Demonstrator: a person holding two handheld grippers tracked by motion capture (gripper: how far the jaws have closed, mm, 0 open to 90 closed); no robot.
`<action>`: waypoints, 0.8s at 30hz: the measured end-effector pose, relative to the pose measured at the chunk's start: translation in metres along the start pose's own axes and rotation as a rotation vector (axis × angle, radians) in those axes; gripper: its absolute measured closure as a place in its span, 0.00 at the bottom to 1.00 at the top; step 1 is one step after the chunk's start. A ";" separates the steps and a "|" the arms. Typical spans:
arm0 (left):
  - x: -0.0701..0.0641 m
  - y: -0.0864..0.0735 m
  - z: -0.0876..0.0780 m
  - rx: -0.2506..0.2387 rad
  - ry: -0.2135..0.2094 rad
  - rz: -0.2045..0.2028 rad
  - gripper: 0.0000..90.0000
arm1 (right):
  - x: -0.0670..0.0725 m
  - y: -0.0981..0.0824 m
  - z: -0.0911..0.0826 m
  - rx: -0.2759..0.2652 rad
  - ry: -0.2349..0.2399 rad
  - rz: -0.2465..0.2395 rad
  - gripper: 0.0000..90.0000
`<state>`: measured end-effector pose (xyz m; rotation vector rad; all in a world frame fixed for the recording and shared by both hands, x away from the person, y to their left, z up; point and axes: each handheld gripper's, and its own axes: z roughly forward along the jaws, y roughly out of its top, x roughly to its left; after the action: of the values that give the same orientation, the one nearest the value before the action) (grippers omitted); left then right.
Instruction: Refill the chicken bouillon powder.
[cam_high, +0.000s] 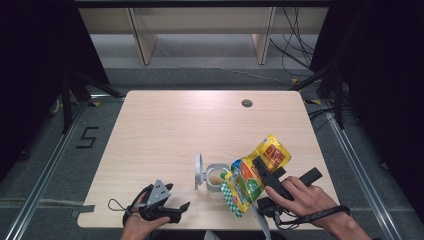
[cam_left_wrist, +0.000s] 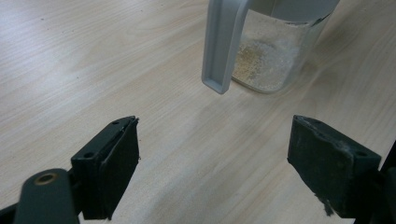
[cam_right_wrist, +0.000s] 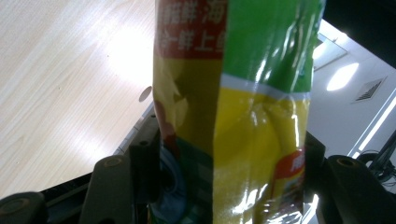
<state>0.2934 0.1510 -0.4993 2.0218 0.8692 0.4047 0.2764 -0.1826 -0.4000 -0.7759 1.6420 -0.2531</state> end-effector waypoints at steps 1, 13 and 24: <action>0.000 0.000 0.000 0.000 0.000 0.001 0.18 | 0.000 -0.001 -0.001 0.008 0.010 0.003 0.49; 0.001 0.001 0.000 -0.001 0.007 0.027 0.18 | 0.003 -0.005 -0.007 0.001 -0.010 0.012 0.49; 0.000 0.000 0.000 0.000 0.000 0.000 0.18 | 0.004 -0.002 -0.011 -0.011 -0.012 0.023 0.49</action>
<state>0.2933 0.1510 -0.4991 2.0218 0.8690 0.4055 0.2670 -0.1893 -0.3989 -0.7653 1.6410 -0.2228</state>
